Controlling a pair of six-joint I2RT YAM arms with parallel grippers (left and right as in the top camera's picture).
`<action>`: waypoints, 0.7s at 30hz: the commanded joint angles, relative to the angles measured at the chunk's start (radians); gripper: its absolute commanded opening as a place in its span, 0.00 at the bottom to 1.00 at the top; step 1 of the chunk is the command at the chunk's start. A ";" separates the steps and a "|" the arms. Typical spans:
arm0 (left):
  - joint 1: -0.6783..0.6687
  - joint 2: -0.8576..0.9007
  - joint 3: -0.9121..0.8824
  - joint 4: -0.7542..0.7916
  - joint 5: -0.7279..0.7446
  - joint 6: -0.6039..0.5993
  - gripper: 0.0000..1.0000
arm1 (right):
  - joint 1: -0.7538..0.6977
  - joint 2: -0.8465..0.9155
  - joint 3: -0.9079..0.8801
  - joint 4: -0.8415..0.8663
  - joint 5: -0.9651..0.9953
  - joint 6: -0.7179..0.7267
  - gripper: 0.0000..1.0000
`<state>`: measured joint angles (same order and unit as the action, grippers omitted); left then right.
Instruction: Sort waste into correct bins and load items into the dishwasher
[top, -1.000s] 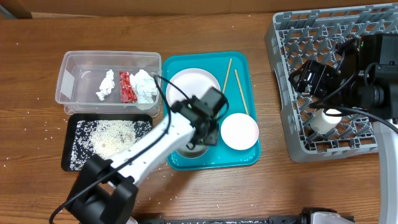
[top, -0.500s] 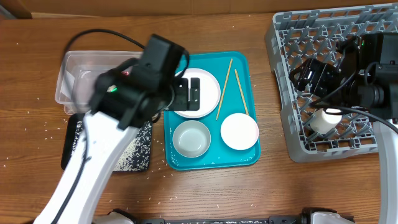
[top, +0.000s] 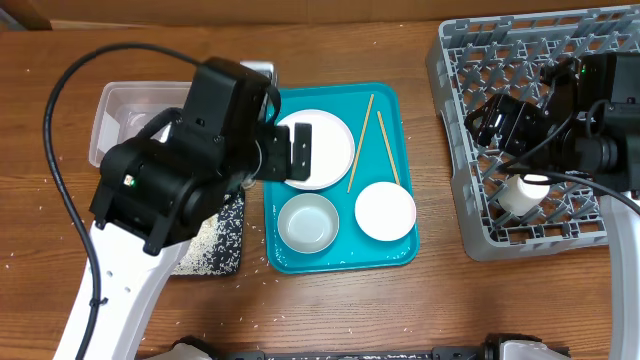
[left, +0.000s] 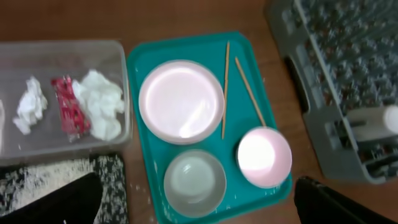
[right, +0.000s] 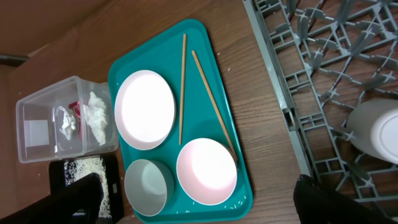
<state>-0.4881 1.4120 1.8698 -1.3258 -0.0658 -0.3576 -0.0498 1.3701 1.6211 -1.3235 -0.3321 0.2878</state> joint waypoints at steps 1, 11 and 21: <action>0.021 -0.092 -0.037 0.107 -0.064 0.203 1.00 | 0.006 -0.001 0.008 0.006 0.010 0.000 1.00; 0.193 -0.505 -0.578 0.545 0.035 0.382 1.00 | 0.006 -0.001 0.008 0.006 0.010 0.000 1.00; 0.371 -0.927 -1.218 1.011 0.225 0.400 1.00 | 0.006 -0.001 0.008 0.006 0.010 0.000 1.00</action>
<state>-0.1417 0.5934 0.7715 -0.3855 0.0765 0.0116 -0.0498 1.3701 1.6211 -1.3231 -0.3317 0.2882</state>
